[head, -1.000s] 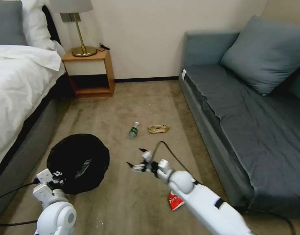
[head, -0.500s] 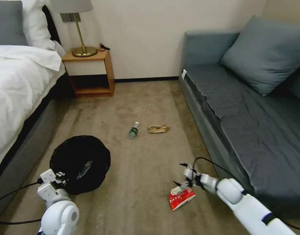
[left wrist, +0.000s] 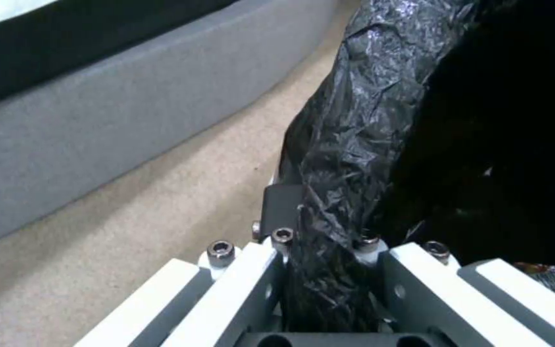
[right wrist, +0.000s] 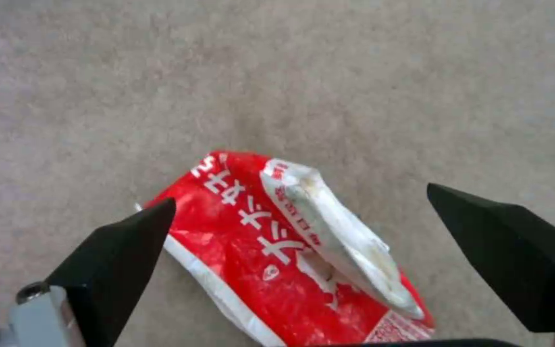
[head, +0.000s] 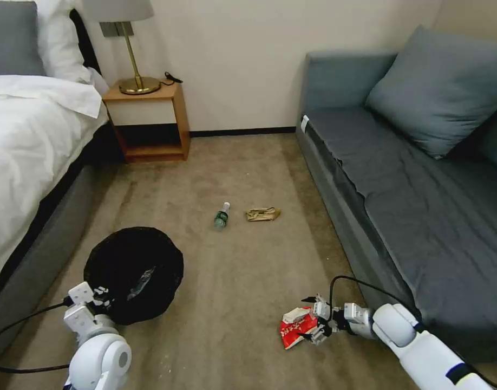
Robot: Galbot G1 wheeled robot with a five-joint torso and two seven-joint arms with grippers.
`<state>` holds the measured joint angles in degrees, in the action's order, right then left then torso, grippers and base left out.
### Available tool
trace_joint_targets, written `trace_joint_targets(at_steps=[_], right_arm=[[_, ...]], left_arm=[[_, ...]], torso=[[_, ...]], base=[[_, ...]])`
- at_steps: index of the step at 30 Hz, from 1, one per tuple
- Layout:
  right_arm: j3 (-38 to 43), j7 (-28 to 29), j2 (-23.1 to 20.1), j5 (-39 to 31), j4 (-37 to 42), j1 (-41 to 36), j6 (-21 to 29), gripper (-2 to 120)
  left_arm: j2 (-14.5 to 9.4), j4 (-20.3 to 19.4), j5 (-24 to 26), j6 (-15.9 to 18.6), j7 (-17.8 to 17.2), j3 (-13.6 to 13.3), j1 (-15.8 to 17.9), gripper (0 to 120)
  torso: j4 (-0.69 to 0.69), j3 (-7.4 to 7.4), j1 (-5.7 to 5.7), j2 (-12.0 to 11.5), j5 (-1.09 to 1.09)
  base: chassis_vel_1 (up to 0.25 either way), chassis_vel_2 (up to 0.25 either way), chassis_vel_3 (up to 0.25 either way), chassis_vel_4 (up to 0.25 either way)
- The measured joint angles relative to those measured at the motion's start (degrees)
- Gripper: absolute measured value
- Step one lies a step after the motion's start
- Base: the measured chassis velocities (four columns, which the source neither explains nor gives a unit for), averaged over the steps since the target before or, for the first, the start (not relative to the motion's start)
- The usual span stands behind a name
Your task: Pick up the trash bin, then pick up the garbage on the floor and place it into the trash bin.
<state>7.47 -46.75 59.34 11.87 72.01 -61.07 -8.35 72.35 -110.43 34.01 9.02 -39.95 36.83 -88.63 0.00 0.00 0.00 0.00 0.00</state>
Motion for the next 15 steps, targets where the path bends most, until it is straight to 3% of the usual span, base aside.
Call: trace_joint_targets(at_steps=[9, 11, 14, 15], right_arm=[[0.0, 1.14, 4.04, 6.46, -8.79, 3.17, -2.56, 99], [0.35, 0.05, 4.99, 6.64, -11.63, 4.35, -3.02, 88], [0.48, -0.56, 5.27, 6.62, -12.84, 4.94, -3.34, 81], [0.48, -0.8, 5.31, 6.59, -13.5, 5.29, -3.64, 73]], left_arm=[[0.35, -0.45, -0.55, -0.32, 0.03, 0.19, -0.7, 1], [0.51, -0.61, -0.64, -0.41, 0.07, 0.27, -0.86, 1], [0.61, -0.62, -0.72, -0.52, 0.1, 0.34, -0.95, 1], [0.67, -0.62, -0.82, -0.61, 0.12, 0.36, -0.97, 1]], torso=[[-0.01, 0.0, 0.0, 0.0, 0.0], [0.0, 0.0, 0.0, 0.0, 0.0], [0.0, 0.0, 0.0, 0.0, 0.0], [0.0, 0.0, 0.0, 0.0, -0.01]], base=[[0.0, 0.0, 0.0, 0.0], [0.0, 0.0, 0.0, 0.0], [0.0, 0.0, 0.0, 0.0], [0.0, 0.0, 0.0, 0.0]])
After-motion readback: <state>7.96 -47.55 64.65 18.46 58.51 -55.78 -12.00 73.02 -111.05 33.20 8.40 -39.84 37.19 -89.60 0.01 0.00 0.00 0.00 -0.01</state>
